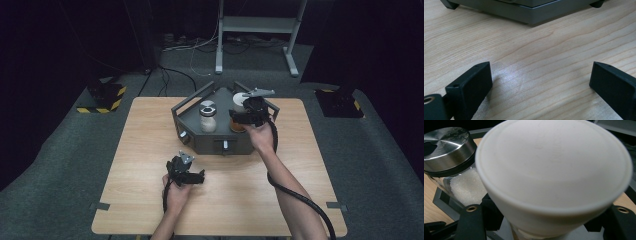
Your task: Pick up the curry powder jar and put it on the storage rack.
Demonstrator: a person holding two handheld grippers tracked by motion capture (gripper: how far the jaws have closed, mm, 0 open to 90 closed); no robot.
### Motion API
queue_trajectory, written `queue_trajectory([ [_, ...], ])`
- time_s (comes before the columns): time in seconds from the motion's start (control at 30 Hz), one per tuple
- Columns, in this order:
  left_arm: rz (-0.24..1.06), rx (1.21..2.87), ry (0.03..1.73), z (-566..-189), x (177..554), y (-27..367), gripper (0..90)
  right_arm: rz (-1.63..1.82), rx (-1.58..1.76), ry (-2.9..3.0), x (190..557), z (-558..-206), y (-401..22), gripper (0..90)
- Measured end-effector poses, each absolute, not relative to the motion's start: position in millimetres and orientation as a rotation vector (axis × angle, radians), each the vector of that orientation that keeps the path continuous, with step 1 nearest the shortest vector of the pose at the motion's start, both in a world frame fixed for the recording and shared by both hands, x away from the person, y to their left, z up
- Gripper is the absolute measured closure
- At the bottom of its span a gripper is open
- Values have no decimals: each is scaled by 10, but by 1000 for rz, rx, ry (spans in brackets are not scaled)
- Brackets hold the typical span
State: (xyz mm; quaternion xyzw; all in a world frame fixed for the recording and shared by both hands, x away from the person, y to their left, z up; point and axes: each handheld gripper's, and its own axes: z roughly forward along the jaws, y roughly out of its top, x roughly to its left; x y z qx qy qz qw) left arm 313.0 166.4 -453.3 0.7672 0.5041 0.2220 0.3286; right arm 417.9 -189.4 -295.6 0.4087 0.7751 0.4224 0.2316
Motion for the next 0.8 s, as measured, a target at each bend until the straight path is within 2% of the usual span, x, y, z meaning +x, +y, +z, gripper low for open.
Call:
queue_trajectory([
  [0.43, 583, 2008, 1319, -4533, 3128, 1662, 46, 1155, 1133, 2130, 4175, -2952, -1880, 316],
  [0.7, 584, 2010, 1318, -4532, 3129, 1662, 45, 1198, 1138, 2130, 4155, -3009, -1989, 132],
  [0.8, 584, 2010, 1318, -4532, 3128, 1662, 45, 1230, 1139, 2117, 4132, -3026, -2063, 109],
])
